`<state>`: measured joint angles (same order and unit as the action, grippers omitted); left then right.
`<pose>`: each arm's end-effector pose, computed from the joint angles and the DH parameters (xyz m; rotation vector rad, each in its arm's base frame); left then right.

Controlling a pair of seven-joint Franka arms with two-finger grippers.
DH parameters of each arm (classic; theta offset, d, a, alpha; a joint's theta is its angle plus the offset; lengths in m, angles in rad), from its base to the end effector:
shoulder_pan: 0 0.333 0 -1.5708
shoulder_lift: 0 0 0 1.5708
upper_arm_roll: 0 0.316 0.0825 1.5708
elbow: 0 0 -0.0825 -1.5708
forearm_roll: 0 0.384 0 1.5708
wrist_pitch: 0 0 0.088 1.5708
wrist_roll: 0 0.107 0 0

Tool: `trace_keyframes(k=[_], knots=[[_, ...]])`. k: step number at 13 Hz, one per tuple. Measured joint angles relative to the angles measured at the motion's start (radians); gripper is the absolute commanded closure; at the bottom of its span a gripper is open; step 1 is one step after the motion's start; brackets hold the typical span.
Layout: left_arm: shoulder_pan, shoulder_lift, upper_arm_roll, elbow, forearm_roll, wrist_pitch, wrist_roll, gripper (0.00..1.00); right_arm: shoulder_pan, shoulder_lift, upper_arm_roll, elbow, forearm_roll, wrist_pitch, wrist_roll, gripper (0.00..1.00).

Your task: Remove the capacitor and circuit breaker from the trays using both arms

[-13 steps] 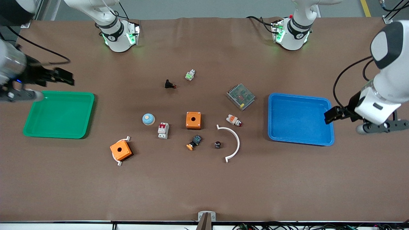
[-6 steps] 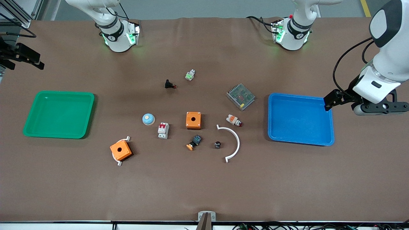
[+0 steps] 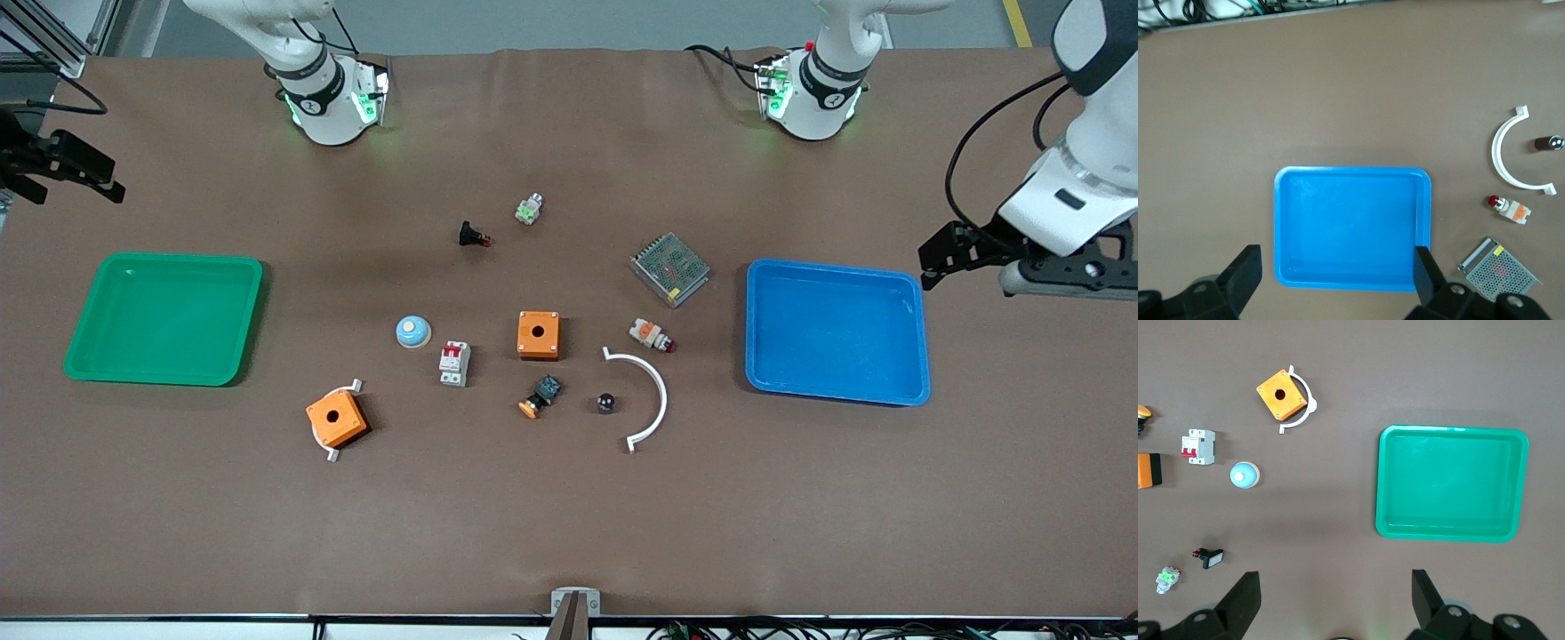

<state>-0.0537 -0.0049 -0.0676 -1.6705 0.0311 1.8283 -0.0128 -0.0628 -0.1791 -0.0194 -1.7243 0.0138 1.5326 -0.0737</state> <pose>0.5713 -0.0672 0.6039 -3.1060 0.1772 -0.2563 0.4917 -0.0399 0.6428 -3.1233 0.0121 0.0176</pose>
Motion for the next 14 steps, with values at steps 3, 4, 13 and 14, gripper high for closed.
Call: trace_keyframes(k=[3,4,13,14], knots=[[0.000,-0.004,0.001,0.047,0.001,-0.045,0.000,0.00,0.000,-0.015,-0.002,-0.015,0.007,0.005,-0.001,0.00],[0.000,-0.004,0.003,0.054,0.001,-0.048,0.000,0.00,-0.001,-0.015,-0.007,-0.016,0.017,0.006,-0.009,0.00],[0.002,0.014,0.010,0.098,0.001,-0.058,-0.006,0.00,-0.003,-0.015,-0.024,-0.027,0.027,0.014,-0.054,0.00],[0.002,0.014,0.010,0.098,0.001,-0.058,-0.006,0.00,-0.003,-0.015,-0.022,-0.027,0.027,0.013,-0.054,0.00]])
